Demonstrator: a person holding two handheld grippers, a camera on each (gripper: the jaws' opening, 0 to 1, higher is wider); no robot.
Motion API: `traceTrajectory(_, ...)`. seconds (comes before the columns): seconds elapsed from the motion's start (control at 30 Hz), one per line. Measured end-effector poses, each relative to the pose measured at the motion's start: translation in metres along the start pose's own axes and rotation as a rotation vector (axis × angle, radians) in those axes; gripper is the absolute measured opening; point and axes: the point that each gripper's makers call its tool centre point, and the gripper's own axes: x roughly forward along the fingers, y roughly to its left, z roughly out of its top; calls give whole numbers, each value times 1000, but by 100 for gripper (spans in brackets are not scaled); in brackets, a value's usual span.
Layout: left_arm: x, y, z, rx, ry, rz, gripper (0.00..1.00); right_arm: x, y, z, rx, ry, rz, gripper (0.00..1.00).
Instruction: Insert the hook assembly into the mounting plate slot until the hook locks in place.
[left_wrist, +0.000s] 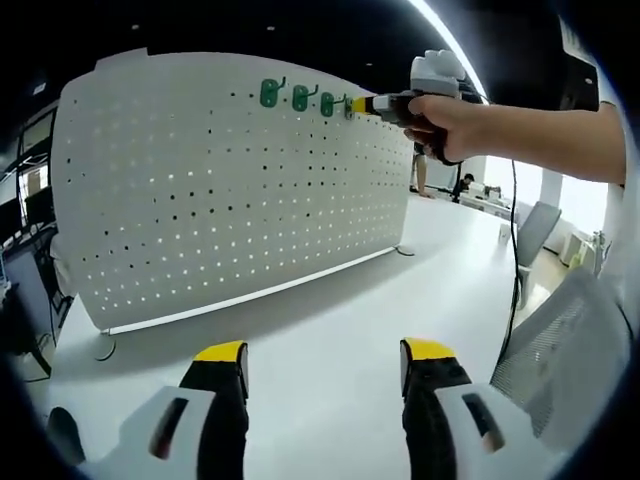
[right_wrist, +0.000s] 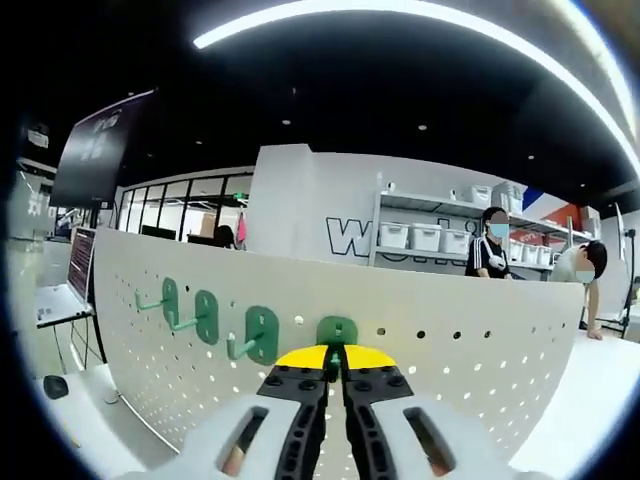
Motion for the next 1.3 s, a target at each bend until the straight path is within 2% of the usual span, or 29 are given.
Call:
traceTrajectory(0.2,-1,1,1,0,-6,5,63,-1,1,-3,11,5,-6,3)
traceTrajectory(0.3,-1,0,2,1,-10,3,63,-1,1,-8,4,30,9,3)
traceTrajectory(0.6,-2,0,3,1,-17,5,63,-2,1,-7,4,26,23,4)
traceTrajectory(0.7,-3,1,4,10,-19,11,64,-3,3,-7,75,1,65,5)
traceTrajectory(0.73,-3,1,4,8,-20,11,64,-3,6,-6,93,-3,89,7)
traceTrajectory(0.8,-3,2,4,9,-19,11,64,-5,5,-9,59,1,103,11)
traceTrajectory(0.87,-3,2,4,9,-19,10,64,-8,4,-8,73,-12,118,15)
traceTrajectory(1.13,-3,1,3,14,-14,9,64,-13,12,-19,72,3,218,42)
traceTrajectory(1.3,-3,1,4,10,-15,7,65,-18,23,-19,57,-4,263,49)
